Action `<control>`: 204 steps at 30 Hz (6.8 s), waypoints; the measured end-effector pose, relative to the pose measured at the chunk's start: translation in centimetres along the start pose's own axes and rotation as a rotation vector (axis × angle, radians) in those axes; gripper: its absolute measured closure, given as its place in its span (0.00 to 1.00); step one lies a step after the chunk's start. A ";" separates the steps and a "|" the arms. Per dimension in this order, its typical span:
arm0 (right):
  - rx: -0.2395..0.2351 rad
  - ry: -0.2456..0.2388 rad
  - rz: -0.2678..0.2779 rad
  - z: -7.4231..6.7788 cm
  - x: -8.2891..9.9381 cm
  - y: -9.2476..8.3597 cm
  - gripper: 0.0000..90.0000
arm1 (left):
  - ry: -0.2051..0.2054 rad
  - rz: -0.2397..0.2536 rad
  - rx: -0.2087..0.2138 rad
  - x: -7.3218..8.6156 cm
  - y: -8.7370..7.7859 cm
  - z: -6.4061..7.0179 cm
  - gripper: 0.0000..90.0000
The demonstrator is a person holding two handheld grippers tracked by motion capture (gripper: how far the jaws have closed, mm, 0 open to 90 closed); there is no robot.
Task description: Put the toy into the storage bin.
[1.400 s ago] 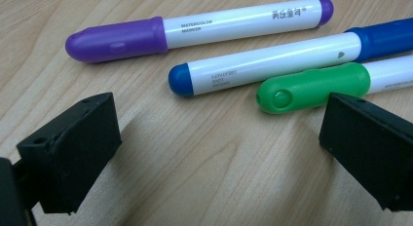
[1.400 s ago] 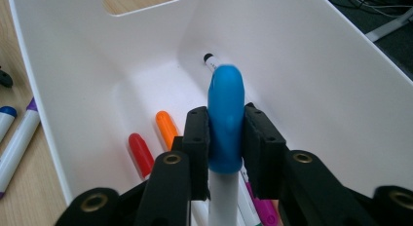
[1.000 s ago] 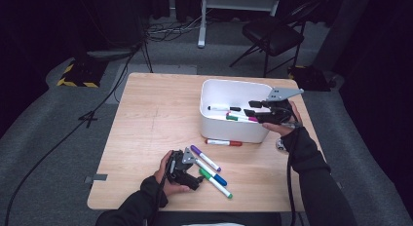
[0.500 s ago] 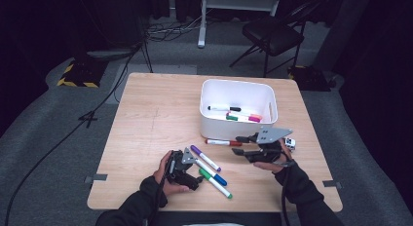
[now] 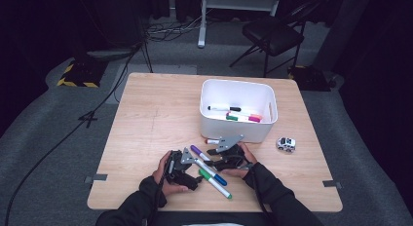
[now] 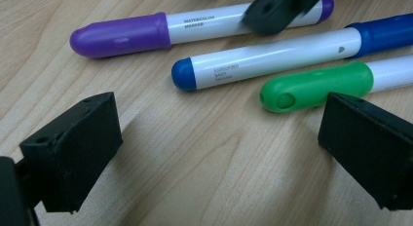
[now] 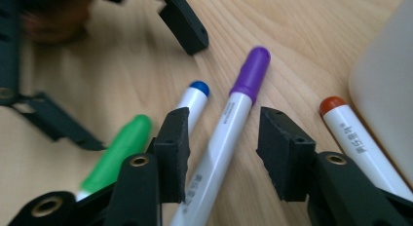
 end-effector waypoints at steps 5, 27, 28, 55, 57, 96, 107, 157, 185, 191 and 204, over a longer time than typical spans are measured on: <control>0.009 0.013 -0.019 0.5 0.6 0.6 0.84 | -0.001 0.000 -0.001 0.0 0.0 0.0 0.02; 0.038 0.101 -0.009 2.0 10.4 -7.5 0.75 | 0.006 0.009 -0.013 -0.2 0.1 -0.2 0.02; 0.035 0.094 0.004 2.0 10.0 -7.5 0.73 | 0.006 0.009 -0.011 -0.2 0.1 -0.1 0.02; 0.058 0.095 0.107 3.4 7.3 -9.3 0.83 | 0.006 0.007 -0.007 -0.2 0.1 -0.1 0.02; 0.080 0.094 0.138 3.5 6.9 -10.7 0.83 | 0.002 0.004 -0.003 -0.2 0.1 0.0 0.02; 0.333 0.072 0.329 8.6 -1.8 -26.1 0.83 | -0.002 0.007 -0.012 -0.3 0.1 -0.1 0.02; 0.365 0.074 0.295 11.6 -4.4 -25.6 0.83 | -0.001 0.007 -0.009 -0.3 0.1 -0.1 0.02; 0.194 0.123 0.251 10.4 -1.7 -17.2 0.66 | -0.007 0.005 -0.002 -0.2 0.1 0.0 0.02; -0.088 0.012 0.080 -2.3 3.8 -3.8 0.54 | -0.004 0.011 -0.021 -0.1 0.0 -0.3 0.02; -0.107 0.008 0.067 -3.3 3.9 -3.1 0.56 | -0.005 0.012 -0.015 -0.1 0.0 -0.2 0.02; -0.031 -0.002 0.023 -2.6 5.1 -2.7 0.82 | -0.003 0.010 -0.019 -0.2 0.0 -0.3 0.02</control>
Point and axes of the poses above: each handheld gripper's, and its own axes: y roughly forward along the jaws, x roughly out of its underside, z roughly to its right, the point moved 9 cm from there along y, roughly forward along the jaws, and after that the axes turned 12 degrees about -z, right-handed, at the moved point
